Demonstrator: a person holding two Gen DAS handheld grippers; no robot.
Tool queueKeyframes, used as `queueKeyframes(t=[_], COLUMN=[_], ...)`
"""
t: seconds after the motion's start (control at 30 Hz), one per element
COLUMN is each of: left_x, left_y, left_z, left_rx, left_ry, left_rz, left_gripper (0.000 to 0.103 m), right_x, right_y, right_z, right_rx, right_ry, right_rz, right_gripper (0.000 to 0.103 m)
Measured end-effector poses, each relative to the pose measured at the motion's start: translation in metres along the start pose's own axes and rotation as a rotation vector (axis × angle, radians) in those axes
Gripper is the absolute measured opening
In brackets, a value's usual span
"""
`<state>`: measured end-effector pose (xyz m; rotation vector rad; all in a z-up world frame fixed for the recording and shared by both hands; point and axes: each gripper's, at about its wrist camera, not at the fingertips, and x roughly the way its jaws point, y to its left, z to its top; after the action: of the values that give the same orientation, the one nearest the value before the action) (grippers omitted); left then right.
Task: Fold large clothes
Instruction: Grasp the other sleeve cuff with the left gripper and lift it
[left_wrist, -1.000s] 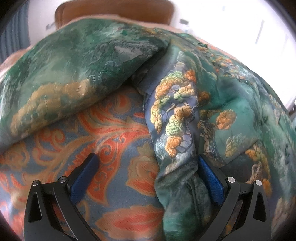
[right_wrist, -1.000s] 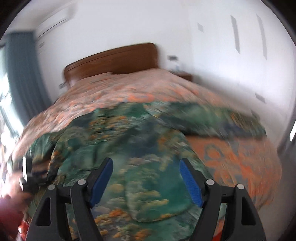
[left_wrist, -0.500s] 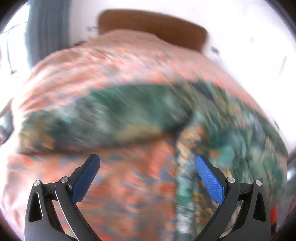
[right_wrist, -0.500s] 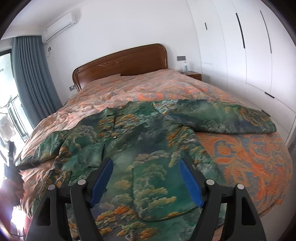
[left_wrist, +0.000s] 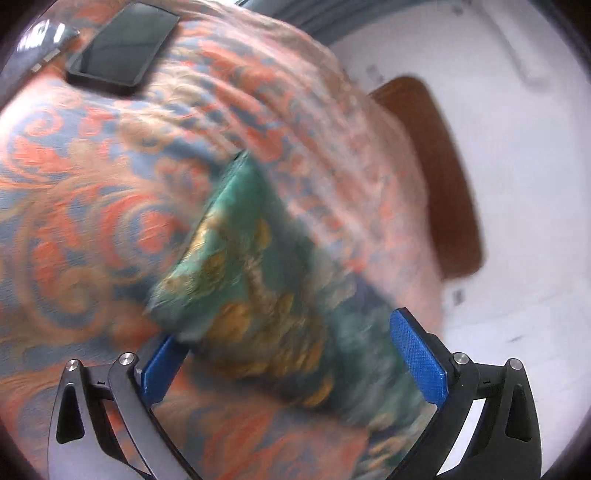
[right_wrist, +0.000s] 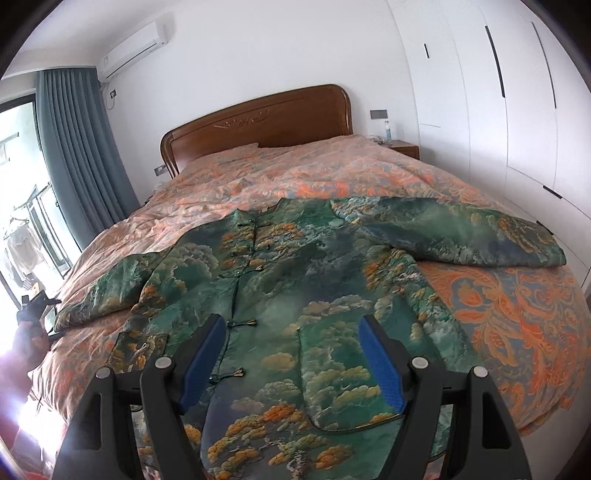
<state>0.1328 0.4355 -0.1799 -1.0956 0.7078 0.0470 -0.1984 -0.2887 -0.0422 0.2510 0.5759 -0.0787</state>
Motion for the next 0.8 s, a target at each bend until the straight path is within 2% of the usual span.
queueKeyframes(t=[0.03, 0.07, 0.1, 0.17, 0.23, 0.27, 0.37, 0.43, 0.57, 0.6, 0.67, 0.73, 0.8], left_x=[0.003, 0.007, 0.013, 0.009, -0.003, -0.011, -0.010, -0.004, 0.000, 0.000, -0.002, -0.002, 0.006], left_y=[-0.004, -0.008, -0.016, -0.024, -0.030, -0.025, 0.003, 0.005, -0.023, -0.028, -0.032, -0.033, -0.033], left_z=[-0.001, -0.001, 0.000, -0.004, -0.013, -0.015, -0.020, -0.023, -0.027, -0.028, -0.023, -0.022, -0.016], left_rx=[0.003, 0.019, 0.049, 0.097, 0.147, 0.132, 0.063, 0.049, 0.166, 0.204, 0.250, 0.267, 0.276], left_ry=[-0.010, -0.003, 0.022, -0.001, -0.038, -0.061, -0.046, -0.038, -0.053, -0.047, -0.031, -0.016, -0.022], left_rz=[-0.044, -0.048, -0.024, 0.031, 0.157, 0.187, 0.251, 0.272, 0.325, 0.346, 0.351, 0.323, 0.309], left_gripper=[0.068, 0.044, 0.008, 0.007, 0.006, 0.005, 0.005, 0.005, 0.008, 0.012, 0.029, 0.071, 0.079], right_x=[-0.001, -0.002, -0.004, -0.006, -0.008, -0.009, -0.010, -0.009, -0.004, -0.006, -0.009, -0.009, -0.006], right_y=[0.002, 0.007, 0.010, 0.016, 0.020, 0.020, 0.017, 0.011, -0.001, -0.003, -0.009, -0.016, -0.025], right_z=[0.000, 0.001, 0.002, 0.003, 0.003, 0.003, 0.002, 0.001, 0.003, 0.003, 0.004, 0.004, 0.002], right_rx=[-0.005, -0.016, -0.028, -0.050, -0.073, -0.078, -0.070, -0.053, -0.019, -0.012, -0.010, -0.001, 0.030], right_ry=[0.000, -0.003, -0.008, -0.016, -0.026, -0.029, -0.035, -0.033, -0.010, -0.017, -0.029, -0.030, -0.015], right_rz=[0.004, 0.007, 0.009, 0.008, 0.002, 0.000, -0.004, -0.004, 0.002, 0.000, -0.017, -0.034, -0.041], right_gripper=[0.076, 0.076, 0.076, 0.076, 0.076, 0.076, 0.076, 0.076, 0.076, 0.076, 0.076, 0.076, 0.076])
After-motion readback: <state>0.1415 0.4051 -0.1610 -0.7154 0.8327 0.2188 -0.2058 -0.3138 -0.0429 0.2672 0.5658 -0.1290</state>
